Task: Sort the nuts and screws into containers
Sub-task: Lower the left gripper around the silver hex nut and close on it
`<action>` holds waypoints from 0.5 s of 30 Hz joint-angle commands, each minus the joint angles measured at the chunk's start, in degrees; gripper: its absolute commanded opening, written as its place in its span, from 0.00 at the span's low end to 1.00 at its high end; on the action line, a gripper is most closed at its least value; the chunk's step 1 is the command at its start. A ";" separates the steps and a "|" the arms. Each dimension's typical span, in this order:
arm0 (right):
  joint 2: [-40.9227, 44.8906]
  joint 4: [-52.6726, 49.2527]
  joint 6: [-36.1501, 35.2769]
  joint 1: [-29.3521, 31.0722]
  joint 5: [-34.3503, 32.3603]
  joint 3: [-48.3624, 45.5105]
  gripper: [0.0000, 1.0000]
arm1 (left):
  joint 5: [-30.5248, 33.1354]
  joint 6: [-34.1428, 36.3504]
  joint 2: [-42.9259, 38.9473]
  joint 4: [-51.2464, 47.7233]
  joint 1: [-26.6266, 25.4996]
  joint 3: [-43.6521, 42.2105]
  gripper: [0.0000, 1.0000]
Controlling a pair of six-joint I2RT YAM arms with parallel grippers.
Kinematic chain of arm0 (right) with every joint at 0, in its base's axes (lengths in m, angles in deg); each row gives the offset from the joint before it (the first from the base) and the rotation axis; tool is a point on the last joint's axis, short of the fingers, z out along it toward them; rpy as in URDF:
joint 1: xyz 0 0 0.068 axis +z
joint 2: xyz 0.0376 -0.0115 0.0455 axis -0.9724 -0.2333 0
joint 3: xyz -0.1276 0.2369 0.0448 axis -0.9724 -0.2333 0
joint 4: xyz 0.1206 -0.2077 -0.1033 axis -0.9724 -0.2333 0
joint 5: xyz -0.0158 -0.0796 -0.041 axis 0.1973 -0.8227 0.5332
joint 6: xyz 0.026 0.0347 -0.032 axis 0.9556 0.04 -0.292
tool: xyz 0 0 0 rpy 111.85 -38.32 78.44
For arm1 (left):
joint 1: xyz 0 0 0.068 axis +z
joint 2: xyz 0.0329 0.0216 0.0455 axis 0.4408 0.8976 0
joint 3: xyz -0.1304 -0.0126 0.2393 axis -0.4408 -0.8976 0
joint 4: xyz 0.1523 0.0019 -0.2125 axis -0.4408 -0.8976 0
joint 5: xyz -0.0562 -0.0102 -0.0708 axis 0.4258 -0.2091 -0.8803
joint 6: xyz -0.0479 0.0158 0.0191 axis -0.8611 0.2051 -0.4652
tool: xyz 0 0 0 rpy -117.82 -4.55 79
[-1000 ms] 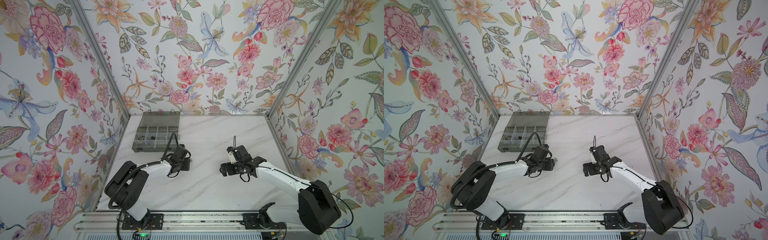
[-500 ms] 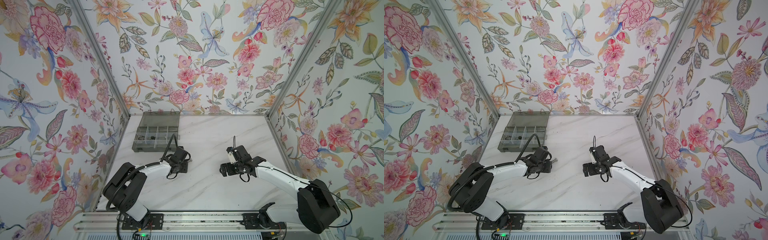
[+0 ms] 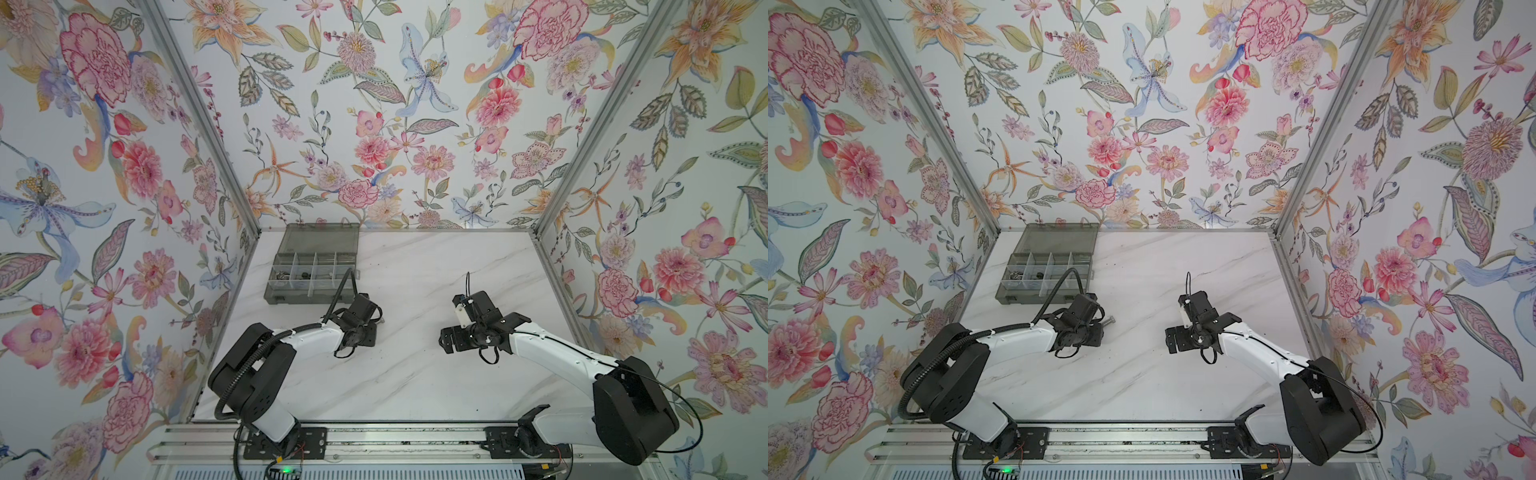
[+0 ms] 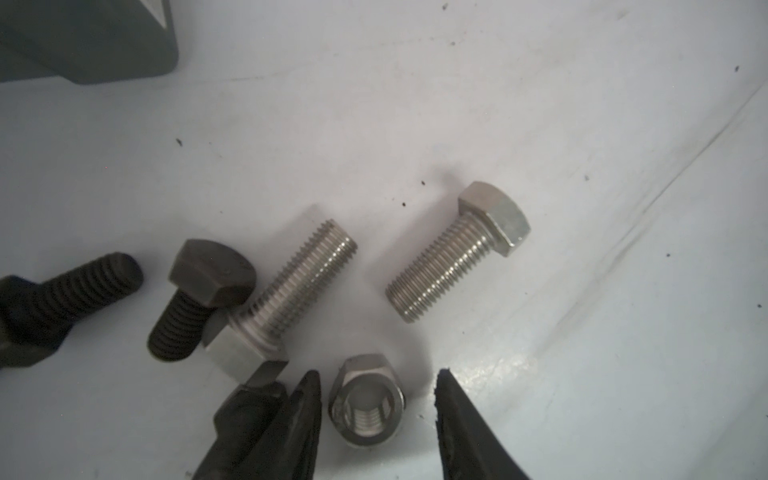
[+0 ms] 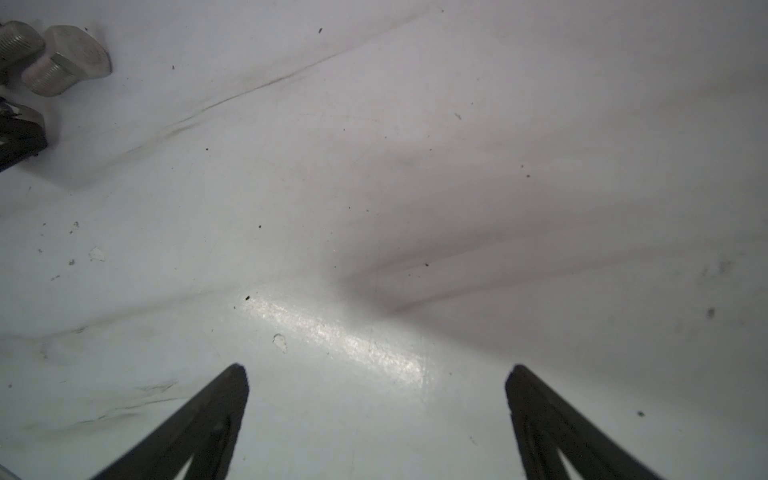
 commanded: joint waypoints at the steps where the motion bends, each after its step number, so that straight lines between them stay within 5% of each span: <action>1: -0.75 0.12 0.00 0.00 0.41 1.11 0.99 | 0.80 1.36 1.26 -0.79 -0.68 1.20 0.46; 15: -0.73 0.08 0.02 0.14 0.32 0.88 0.99 | 0.31 2.16 1.33 -1.45 -1.17 0.91 0.30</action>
